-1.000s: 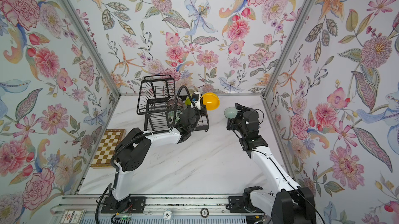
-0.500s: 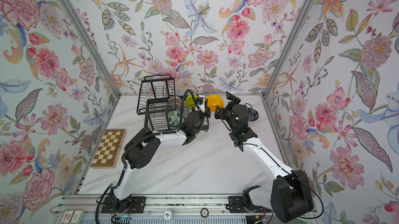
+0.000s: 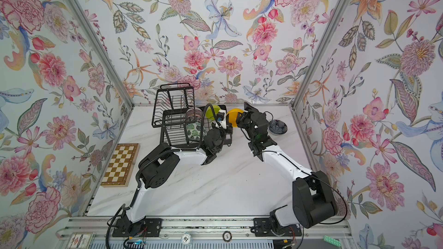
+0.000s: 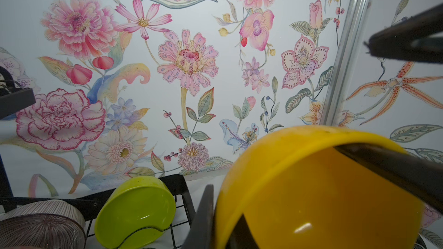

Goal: Load the bowls into the dish rack

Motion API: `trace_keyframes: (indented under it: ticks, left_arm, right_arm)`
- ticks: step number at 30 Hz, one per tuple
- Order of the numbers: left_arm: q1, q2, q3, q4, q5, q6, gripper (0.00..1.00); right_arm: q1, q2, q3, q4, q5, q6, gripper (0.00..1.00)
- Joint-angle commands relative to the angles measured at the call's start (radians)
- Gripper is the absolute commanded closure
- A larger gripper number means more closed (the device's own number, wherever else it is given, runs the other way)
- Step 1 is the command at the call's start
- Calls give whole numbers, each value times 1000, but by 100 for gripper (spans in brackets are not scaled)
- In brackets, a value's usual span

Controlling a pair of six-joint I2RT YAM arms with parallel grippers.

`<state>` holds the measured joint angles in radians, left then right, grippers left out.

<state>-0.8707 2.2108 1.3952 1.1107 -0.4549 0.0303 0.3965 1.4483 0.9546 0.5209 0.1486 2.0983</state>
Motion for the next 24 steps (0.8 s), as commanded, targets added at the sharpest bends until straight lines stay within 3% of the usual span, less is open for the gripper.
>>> trace_keyframes:
  ticks: [1, 6, 13, 24]
  left_arm:
    - [-14, -53, -8, 66, -23, 19, 100]
    - [-17, -65, -27, 72, -34, 26, 100]
    - [-25, -78, -40, 84, -49, 53, 100]
    - [-38, -88, -22, 87, -57, 106, 100]
  right_arm:
    - [12, 25, 33, 72, 32, 125, 52]
    - [22, 39, 41, 87, 45, 126, 70]
    - [31, 50, 38, 82, 52, 143, 78]
    - [41, 65, 4, 157, 70, 129, 100]
